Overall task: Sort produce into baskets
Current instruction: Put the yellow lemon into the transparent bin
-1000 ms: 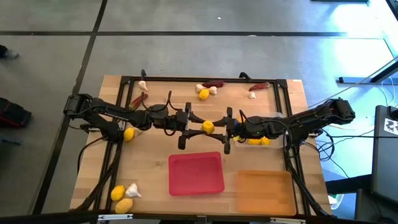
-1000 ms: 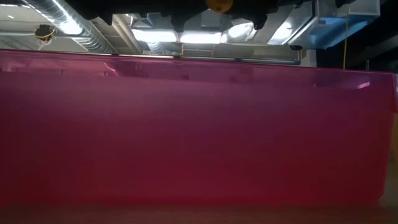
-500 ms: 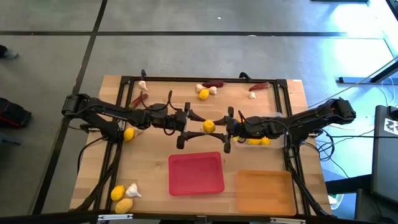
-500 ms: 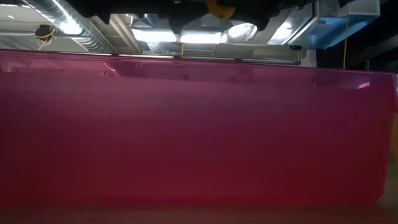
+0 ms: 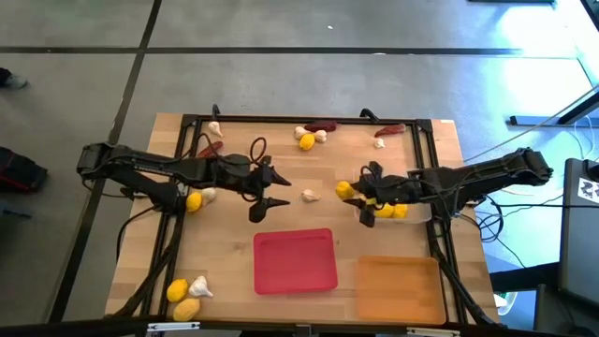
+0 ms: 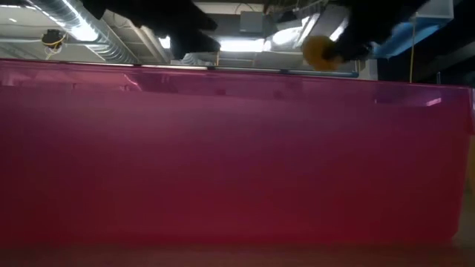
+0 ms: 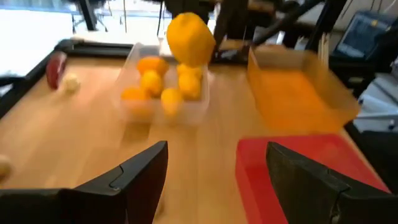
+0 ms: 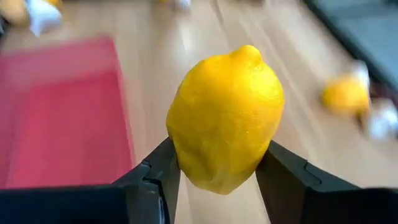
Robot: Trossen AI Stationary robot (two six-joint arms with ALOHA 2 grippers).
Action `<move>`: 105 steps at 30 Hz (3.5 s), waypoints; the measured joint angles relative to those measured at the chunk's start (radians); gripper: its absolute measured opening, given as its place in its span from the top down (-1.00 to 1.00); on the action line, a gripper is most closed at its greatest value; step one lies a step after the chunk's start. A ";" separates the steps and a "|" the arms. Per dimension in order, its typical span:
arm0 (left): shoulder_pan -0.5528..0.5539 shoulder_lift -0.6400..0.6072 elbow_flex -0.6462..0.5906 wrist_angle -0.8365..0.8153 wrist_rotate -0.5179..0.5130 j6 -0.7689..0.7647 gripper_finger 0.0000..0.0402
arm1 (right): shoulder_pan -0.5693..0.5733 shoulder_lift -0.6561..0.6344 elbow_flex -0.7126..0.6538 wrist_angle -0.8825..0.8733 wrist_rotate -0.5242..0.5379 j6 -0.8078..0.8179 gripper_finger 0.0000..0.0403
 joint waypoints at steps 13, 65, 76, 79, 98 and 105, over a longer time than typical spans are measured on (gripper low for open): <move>0.000 0.006 0.000 0.000 -0.047 0.000 -0.33 | 0.000 -0.018 -0.001 -0.660 0.059 0.512 0.18; 0.001 0.006 0.000 -0.009 -0.070 -0.053 -0.33 | -0.130 -0.011 -0.123 -0.520 -0.069 0.424 -0.45; 0.006 0.080 -0.001 0.100 -0.125 -0.037 -0.33 | -0.130 0.000 -0.079 -0.123 0.100 0.215 -0.46; 0.025 0.101 0.000 0.128 -0.221 -0.057 -0.33 | -0.130 0.007 -0.079 -0.022 0.118 0.163 -0.46; 0.217 0.455 0.251 0.003 -0.390 -0.184 -0.33 | -0.130 0.108 -0.080 0.071 0.158 0.057 -0.46; 0.301 0.617 0.419 -0.111 -0.423 -0.195 -0.33 | -0.130 0.114 -0.080 0.048 0.183 0.038 -0.46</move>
